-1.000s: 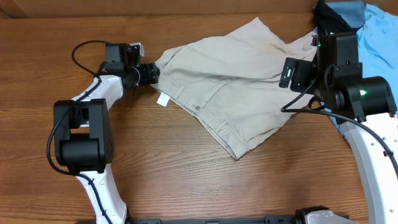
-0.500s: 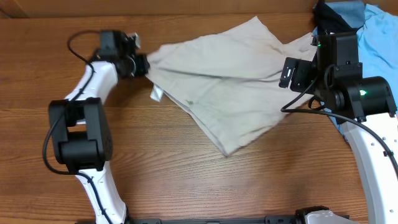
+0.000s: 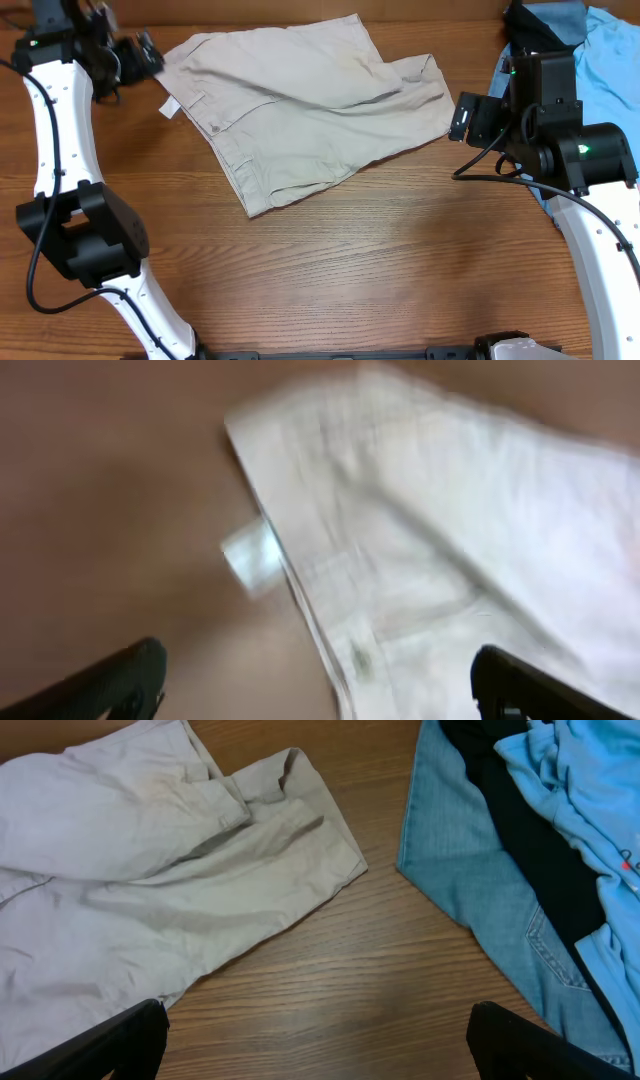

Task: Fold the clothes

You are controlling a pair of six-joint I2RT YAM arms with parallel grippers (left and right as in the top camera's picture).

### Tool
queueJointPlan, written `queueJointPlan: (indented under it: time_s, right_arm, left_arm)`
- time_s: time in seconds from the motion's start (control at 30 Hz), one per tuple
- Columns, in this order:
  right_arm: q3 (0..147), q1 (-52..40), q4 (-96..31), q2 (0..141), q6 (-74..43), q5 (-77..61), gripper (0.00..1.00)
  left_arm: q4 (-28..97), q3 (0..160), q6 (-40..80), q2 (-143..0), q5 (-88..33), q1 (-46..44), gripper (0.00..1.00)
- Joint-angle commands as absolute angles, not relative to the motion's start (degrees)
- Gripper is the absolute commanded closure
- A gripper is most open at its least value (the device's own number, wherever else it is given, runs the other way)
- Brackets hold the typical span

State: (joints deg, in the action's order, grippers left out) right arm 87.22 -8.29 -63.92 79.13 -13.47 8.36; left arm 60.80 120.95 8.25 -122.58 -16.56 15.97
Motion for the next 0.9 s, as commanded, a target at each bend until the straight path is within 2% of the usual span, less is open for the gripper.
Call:
queueJointPlan:
  time_s: [0.0, 0.17, 0.27, 0.5, 0.57, 0.87]
  right_arm:
    - [88.2, -8.2, -63.6, 78.5, -13.7, 8.8, 0.0]
    - [88.2, -8.2, -63.6, 78.5, -13.7, 8.8, 0.0]
    - [88.2, -8.2, -63.6, 78.5, -13.7, 8.8, 0.0]
    - [88.2, -8.1, -64.1, 78.5, -11.7, 9.0, 0.0]
    - [88.2, -7.9, -64.4, 78.5, -11.5, 9.3, 0.0]
    - [88.2, -7.6, -64.7, 78.5, -11.6, 9.4, 0.0]
  left_arm:
    - [70.7, 120.5, 9.3, -121.8, -22.6, 12.3, 0.0]
    - [78.4, 118.3, 8.2, -121.8, -22.8, 6.3, 0.0]
    - [80.0, 116.6, 6.6, -121.8, -26.3, 2.4, 0.05]
    - [80.2, 106.6, 9.1, -121.8, -28.4, -3.7, 0.08]
    - [79.6, 103.3, 9.5, -121.8, -27.3, -5.0, 0.11]
    - [78.3, 95.5, 14.2, -121.7, -17.1, -9.1, 0.11]
